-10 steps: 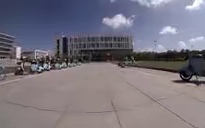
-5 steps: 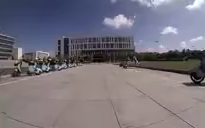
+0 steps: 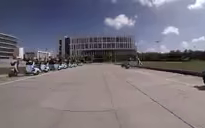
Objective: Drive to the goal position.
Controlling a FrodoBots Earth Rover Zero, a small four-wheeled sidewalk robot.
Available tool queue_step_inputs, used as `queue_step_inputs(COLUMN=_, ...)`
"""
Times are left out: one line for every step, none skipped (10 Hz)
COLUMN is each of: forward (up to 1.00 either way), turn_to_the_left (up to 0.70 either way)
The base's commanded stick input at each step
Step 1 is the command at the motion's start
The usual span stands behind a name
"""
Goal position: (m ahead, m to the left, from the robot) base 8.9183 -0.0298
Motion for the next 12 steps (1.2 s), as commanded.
queue_step_inputs(forward=0.70, turn_to_the_left=0.00)
queue_step_inputs(forward=0.70, turn_to_the_left=-0.03)
queue_step_inputs(forward=0.70, turn_to_the_left=-0.09)
queue_step_inputs(forward=0.70, turn_to_the_left=-0.14)
queue_step_inputs(forward=0.70, turn_to_the_left=-0.16)
queue_step_inputs(forward=0.70, turn_to_the_left=-0.12)
queue_step_inputs(forward=0.70, turn_to_the_left=-0.04)
queue_step_inputs(forward=0.70, turn_to_the_left=0.00)
queue_step_inputs(forward=0.70, turn_to_the_left=0.00)
queue_step_inputs(forward=0.70, turn_to_the_left=0.00)
queue_step_inputs(forward=0.70, turn_to_the_left=0.00)
queue_step_inputs(forward=0.70, turn_to_the_left=0.00)
